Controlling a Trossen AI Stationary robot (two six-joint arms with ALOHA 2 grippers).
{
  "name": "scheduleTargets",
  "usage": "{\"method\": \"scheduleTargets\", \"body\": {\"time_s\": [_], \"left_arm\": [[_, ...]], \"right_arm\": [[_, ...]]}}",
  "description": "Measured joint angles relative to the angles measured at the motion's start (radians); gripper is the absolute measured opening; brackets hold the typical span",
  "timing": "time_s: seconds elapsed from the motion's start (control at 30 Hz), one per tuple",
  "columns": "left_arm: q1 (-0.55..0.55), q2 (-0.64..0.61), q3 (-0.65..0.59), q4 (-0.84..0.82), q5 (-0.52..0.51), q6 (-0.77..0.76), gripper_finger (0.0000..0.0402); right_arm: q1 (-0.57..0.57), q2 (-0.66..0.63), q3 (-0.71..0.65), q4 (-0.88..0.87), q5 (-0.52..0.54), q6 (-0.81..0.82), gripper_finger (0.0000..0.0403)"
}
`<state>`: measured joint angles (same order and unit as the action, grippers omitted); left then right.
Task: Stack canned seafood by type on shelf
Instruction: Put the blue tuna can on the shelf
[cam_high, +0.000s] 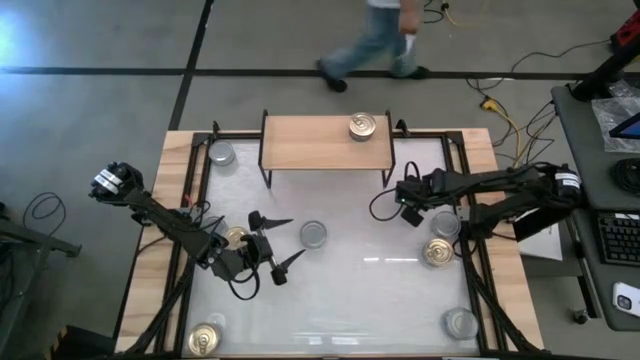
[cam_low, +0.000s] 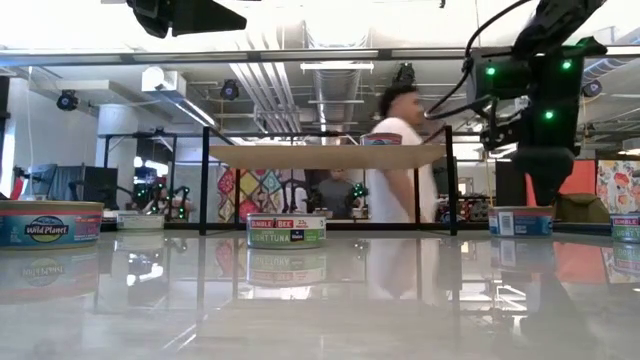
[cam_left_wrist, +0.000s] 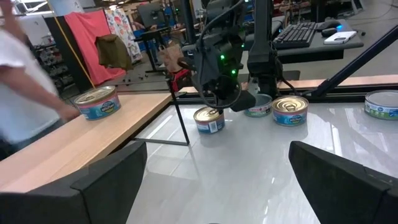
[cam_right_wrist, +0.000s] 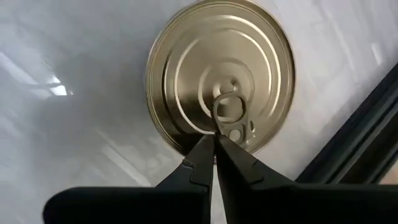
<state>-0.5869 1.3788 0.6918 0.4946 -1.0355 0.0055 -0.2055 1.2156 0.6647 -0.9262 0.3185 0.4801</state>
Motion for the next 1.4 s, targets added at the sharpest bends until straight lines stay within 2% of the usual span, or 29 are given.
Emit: {"method": "scheduleTargets", "body": {"time_s": [0.07, 0.2, 0.43, 0.63, 0.77, 0.9, 1.03, 1.13, 1.27, 1.4], "left_arm": [[0.0, 0.0, 0.0, 0.0, 0.0, 0.0, 0.0377], [0.0, 0.0, 0.0, 0.0, 0.0, 0.0, 0.0377], [0.0, 0.0, 0.0, 0.006, 0.03, -0.004, 0.0377], [0.0, 0.0, 0.0, 0.01, 0.031, -0.004, 0.0377], [0.0, 0.0, 0.0, 0.01, 0.032, -0.004, 0.0377], [0.0, 0.0, 0.0, 0.01, 0.032, -0.005, 0.0377], [0.0, 0.001, 0.0, 0.01, 0.038, -0.031, 0.0377], [0.004, 0.022, 0.0, 0.01, 0.098, -0.041, 0.0377], [0.033, 0.067, 0.0, 0.016, 0.146, -0.041, 0.0377], [0.073, 0.107, 0.0, 0.049, 0.16, -0.062, 0.0377]], "right_arm": [[0.017, 0.0, 0.0, 0.018, -0.039, 0.015, 0.0012], [0.073, 0.0, -0.001, 0.081, -0.187, 0.056, 0.0012], [0.228, 0.011, -0.002, 0.338, -0.296, 0.175, 0.0012], [0.358, 0.06, 0.002, 0.507, -0.308, 0.228, 0.0012], [0.427, 0.08, 0.064, 0.501, -0.311, 0.207, 0.0012], [0.452, 0.063, 0.149, 0.343, -0.255, 0.16, 0.0012], [0.452, 0.062, 0.198, 0.096, -0.068, 0.217, 0.0012], [0.452, 0.064, 0.186, -0.017, 0.075, 0.256, 0.0013], [0.44, 0.072, 0.123, -0.032, 0.117, 0.261, 0.0013], [0.439, 0.09, 0.063, 0.095, 0.117, 0.246, 0.0013]]}}
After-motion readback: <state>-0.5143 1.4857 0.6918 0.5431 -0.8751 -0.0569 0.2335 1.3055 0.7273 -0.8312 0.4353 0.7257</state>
